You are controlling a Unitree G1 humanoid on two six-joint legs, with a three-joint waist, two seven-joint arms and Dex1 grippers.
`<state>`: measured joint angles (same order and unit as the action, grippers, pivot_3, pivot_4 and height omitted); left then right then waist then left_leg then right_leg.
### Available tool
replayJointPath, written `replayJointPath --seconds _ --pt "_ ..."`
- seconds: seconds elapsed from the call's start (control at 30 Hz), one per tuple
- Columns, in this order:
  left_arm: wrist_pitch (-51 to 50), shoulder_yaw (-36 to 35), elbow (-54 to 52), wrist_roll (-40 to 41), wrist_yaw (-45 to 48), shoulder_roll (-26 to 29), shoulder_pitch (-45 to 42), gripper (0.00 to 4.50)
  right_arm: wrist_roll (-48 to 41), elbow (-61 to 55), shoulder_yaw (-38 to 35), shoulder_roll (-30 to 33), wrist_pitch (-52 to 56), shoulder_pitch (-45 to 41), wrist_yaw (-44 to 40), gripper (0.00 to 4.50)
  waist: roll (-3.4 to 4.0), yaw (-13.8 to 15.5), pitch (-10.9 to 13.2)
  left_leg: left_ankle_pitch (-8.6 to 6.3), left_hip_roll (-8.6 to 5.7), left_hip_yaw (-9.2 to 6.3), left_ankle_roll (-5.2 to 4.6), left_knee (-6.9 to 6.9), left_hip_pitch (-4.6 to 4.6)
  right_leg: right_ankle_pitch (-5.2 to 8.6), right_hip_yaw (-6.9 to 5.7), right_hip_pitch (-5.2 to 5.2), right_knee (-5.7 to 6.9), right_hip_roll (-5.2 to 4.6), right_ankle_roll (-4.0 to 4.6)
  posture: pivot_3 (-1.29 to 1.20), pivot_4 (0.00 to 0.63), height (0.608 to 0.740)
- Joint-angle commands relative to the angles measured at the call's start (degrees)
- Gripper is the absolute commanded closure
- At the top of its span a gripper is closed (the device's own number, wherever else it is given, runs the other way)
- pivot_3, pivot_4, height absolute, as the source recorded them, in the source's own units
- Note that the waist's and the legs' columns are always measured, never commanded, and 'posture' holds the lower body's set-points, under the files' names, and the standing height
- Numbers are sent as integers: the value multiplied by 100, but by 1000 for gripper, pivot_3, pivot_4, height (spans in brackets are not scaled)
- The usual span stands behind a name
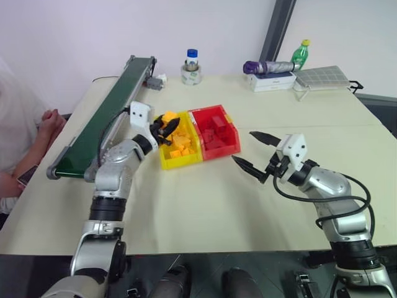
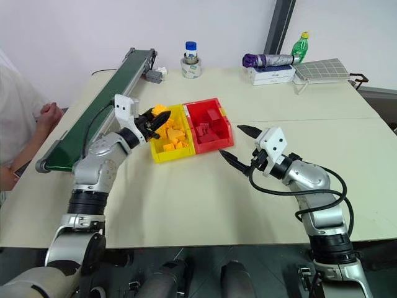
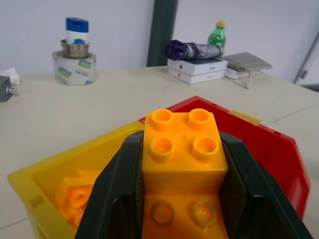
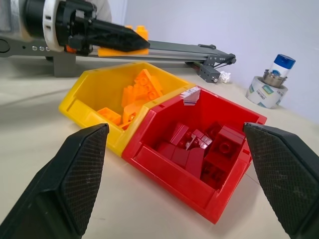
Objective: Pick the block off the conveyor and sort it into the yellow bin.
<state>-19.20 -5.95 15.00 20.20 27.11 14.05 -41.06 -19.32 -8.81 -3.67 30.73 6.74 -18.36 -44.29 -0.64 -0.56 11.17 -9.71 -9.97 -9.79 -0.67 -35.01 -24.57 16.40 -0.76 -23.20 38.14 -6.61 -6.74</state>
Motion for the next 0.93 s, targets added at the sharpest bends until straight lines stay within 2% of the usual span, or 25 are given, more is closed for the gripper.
replayJointPath --seconds 0.03,0.07,0.17,0.2,0.33,0.4,0.53,0.63,0.7,0.8,0.93 --pt "279 -103 94 -26 -98 -90 -262 2066 -31 -303 -98 -22 -80 33 88 0 0 2 0 0 0 0 0 -2 0 0 0 1 0 0 -1 0 150 740" --pt "321 -104 151 -33 -96 -109 -292 1721 -32 -326 -91 -28 -70 39 106 0 0 3 0 -1 0 0 -1 -3 0 -1 0 2 -1 0 -1 0 150 740" --pt "447 -107 192 -39 -58 -106 -315 177 -51 -341 -115 -20 -46 42 135 0 0 -6 0 0 0 0 -1 -4 0 -2 0 3 0 0 -3 0 150 740" --pt "477 -131 149 -12 -52 -100 -298 32 -50 -330 -122 -13 -51 39 135 0 0 -6 0 -1 0 1 -1 -4 0 -2 0 3 0 0 -3 0 150 740" --pt "340 -163 -158 72 59 85 -132 32 -66 -323 -136 9 -41 30 127 0 -1 -11 0 0 0 1 -1 -3 0 -2 0 2 0 1 -3 0 150 740" --pt "-165 -310 -612 441 287 338 84 32 -83 -317 -145 15 -41 35 112 0 0 -26 0 0 0 1 -1 -2 0 -2 0 1 0 1 -3 0 150 740" --pt "-1069 -389 -2194 1234 1217 1290 964 32 -60 -258 -139 39 -96 61 58 0 0 -61 0 -1 7 5 -1 6 1 -2 17 -10 1 12 -2 0 150 740" --pt "-1334 -715 -2803 1680 1646 1903 1421 32 -66 -211 -139 55 -131 71 1 0 1 -9 0 -2 12 5 0 8 1 -3 18 -12 2 17 1 0 150 740" --pt "-1379 -934 -2718 1738 1806 2227 1615 32 -58 -153 -131 47 -147 40 -28 0 1 17 0 -2 14 4 2 4 2 -3 18 -10 0 19 5 0 150 740" --pt "-969 -985 -2442 1415 2169 2637 1976 32 -46 -61 -152 96 -184 -10 -119 0 2 5 0 -10 14 8 15 3 11 3 25 -2 -4 19 32 0 150 740" --pt "-656 -1140 -1897 1219 2143 2796 1910 32 -50 48 -197 179 -238 -30 -218 0 2 23 0 -10 15 15 16 4 11 2 32 -8 -4 19 39 0 150 740"
